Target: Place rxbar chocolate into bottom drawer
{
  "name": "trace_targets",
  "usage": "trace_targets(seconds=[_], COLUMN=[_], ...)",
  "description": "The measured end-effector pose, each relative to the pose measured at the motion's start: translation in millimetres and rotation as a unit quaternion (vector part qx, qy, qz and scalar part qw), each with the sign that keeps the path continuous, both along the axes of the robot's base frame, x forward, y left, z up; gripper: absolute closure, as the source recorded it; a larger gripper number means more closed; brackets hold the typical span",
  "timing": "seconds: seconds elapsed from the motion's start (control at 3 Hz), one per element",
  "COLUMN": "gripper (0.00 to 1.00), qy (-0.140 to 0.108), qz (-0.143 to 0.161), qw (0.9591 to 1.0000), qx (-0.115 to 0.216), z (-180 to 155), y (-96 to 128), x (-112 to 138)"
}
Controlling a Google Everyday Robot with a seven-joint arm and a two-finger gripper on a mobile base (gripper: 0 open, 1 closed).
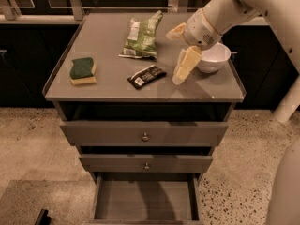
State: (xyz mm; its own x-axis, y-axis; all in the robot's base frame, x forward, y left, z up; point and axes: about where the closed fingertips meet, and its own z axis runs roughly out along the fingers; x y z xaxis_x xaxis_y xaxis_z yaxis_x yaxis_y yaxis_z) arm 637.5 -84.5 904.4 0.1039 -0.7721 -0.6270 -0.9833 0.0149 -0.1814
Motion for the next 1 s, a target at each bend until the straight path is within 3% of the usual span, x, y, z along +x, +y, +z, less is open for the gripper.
trace_targets(seconds=[0.33, 1.0], gripper=[0.00, 0.00], qy=[0.015, 0.030], qz=[-0.009, -0.016], qw=[0.9993, 0.9977], qx=[0.032, 0.059], z=[-22, -41], y=[-2, -4], x=[19, 35])
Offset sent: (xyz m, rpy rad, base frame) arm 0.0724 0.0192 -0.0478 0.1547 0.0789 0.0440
